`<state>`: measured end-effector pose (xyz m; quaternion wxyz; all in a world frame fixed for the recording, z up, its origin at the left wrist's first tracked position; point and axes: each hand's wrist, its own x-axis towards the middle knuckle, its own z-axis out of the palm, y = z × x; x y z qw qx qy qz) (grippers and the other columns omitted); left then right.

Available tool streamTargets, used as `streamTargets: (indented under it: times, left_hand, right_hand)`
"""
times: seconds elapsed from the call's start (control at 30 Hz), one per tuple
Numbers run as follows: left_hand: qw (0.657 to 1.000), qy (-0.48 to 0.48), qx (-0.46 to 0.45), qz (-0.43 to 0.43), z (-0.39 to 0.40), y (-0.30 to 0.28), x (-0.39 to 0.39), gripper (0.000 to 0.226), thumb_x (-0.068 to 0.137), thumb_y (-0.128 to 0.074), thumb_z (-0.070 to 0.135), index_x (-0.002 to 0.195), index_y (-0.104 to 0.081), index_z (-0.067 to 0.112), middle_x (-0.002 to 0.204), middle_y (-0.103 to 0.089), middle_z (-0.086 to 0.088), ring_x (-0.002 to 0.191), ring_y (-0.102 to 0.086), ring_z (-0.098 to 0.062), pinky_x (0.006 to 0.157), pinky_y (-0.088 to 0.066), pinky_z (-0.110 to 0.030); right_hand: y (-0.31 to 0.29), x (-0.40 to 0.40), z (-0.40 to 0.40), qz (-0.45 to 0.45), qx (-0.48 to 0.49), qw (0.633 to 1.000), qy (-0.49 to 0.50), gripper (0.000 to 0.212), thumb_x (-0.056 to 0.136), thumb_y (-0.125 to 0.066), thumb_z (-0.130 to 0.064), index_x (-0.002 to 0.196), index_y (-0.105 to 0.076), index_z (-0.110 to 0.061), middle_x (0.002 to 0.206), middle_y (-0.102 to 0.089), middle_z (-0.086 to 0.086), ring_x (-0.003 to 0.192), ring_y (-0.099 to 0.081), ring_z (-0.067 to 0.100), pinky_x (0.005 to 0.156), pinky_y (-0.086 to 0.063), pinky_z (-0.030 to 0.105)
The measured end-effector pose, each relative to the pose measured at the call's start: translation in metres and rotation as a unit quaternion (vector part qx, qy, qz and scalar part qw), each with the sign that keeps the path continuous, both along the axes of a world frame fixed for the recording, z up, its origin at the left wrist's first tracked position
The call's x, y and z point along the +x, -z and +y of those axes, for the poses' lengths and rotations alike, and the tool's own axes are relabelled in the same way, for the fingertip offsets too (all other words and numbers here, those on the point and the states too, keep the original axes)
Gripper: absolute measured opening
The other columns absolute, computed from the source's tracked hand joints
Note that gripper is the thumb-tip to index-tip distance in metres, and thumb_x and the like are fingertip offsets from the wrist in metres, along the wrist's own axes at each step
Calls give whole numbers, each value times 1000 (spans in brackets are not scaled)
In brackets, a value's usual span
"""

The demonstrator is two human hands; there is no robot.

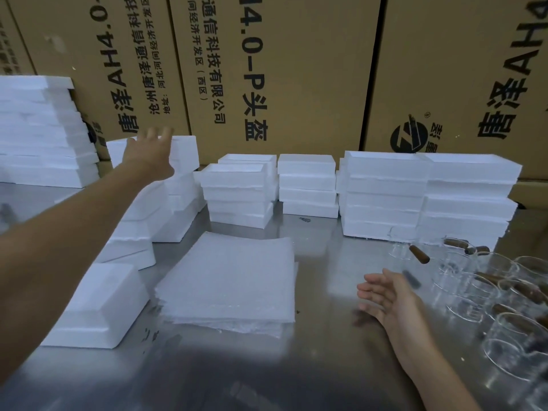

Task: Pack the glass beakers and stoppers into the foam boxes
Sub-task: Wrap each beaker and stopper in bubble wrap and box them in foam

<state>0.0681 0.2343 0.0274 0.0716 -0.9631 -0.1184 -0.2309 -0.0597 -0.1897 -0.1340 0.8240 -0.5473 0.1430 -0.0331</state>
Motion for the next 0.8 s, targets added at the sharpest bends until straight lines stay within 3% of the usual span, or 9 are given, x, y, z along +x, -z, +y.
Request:
streamTargets:
  times: [0.17,0.27,0.47,0.6,0.8]
  left_hand:
    - [988,119,33,-95,-43,4,13,64,75,-60,-4,136,-42,2,135,-44,-22,125,-39,-38,102,-40,-48]
    - [984,170,28,-48,-76,15,35,67,80,-58,0,143,-38,6,146,-39,-16,134,-35,-32,107,-39,-45]
    - [985,133,-12,112,-106,49,85,70,90,-60,16,150,-27,6,156,-29,-16,143,-28,-33,113,-34,-48]
    - [988,106,-5,111,-96,66,97,57,90,-58,15,144,-38,10,138,-48,-18,128,-44,-35,101,-42,-46]
    - [989,127,50,58,-107,61,90,43,95,-47,14,138,-44,13,128,-48,-17,118,-48,-36,101,-38,-52]
  right_hand:
    - [1,2,-1,3,-7,1000,3,28,101,-48,-18,91,-61,5,88,-59,23,79,-59,29,71,-49,37]
    - [5,6,-4,2,-3,1000,0,28,101,-47,-17,91,-62,4,88,-60,23,80,-59,30,71,-49,38]
    - [12,10,-13,-4,30,1000,-5,29,101,-47,-22,93,-63,0,87,-62,19,83,-60,28,71,-51,36]
    - [13,17,-14,6,23,1000,-7,27,101,-47,-18,89,-63,1,83,-62,18,79,-61,26,69,-52,36]
    - [24,17,-17,-23,34,999,-12,29,99,-51,-25,90,-67,-2,81,-68,14,78,-67,22,66,-54,31]
